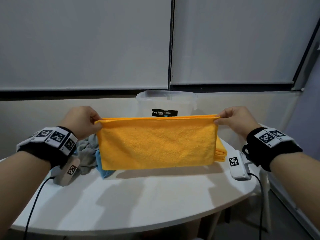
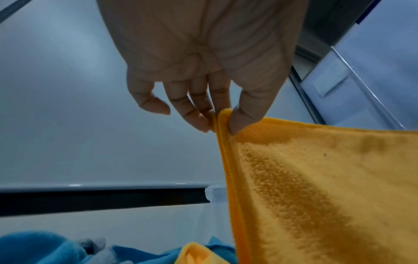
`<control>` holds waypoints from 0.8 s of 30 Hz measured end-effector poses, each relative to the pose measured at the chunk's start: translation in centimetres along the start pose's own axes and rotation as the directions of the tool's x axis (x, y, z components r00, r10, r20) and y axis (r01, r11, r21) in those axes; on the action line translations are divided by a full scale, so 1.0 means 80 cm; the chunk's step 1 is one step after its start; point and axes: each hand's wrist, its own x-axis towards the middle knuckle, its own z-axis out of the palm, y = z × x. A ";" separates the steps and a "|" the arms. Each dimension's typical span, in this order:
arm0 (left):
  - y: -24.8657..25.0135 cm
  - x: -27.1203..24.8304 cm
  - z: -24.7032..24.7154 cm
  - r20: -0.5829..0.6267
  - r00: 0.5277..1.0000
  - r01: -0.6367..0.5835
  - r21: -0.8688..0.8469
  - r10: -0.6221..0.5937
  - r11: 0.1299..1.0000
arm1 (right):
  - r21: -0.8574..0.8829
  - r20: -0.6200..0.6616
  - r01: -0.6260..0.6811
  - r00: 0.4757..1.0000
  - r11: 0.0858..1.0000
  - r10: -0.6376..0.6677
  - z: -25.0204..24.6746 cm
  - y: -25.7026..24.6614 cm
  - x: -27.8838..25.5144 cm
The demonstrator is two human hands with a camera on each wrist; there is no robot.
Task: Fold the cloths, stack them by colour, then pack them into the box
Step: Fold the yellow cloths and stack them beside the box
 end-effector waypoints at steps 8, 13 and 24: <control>0.018 0.002 -0.007 -0.072 0.987 0.131 -0.118 -0.140 0.984 | 0.026 -0.052 0.016 0.999 1.000 -0.014 0.001 -0.009 0.004; 0.011 0.004 -0.003 -0.028 0.987 0.140 -0.301 -0.156 0.943 | 0.035 -0.089 0.044 0.995 0.998 -0.041 -0.008 -0.016 0.005; 0.000 0.002 0.007 0.144 0.962 0.259 -0.761 -0.234 0.595 | 0.006 -0.095 0.056 0.994 0.998 -0.055 -0.005 -0.003 0.004</control>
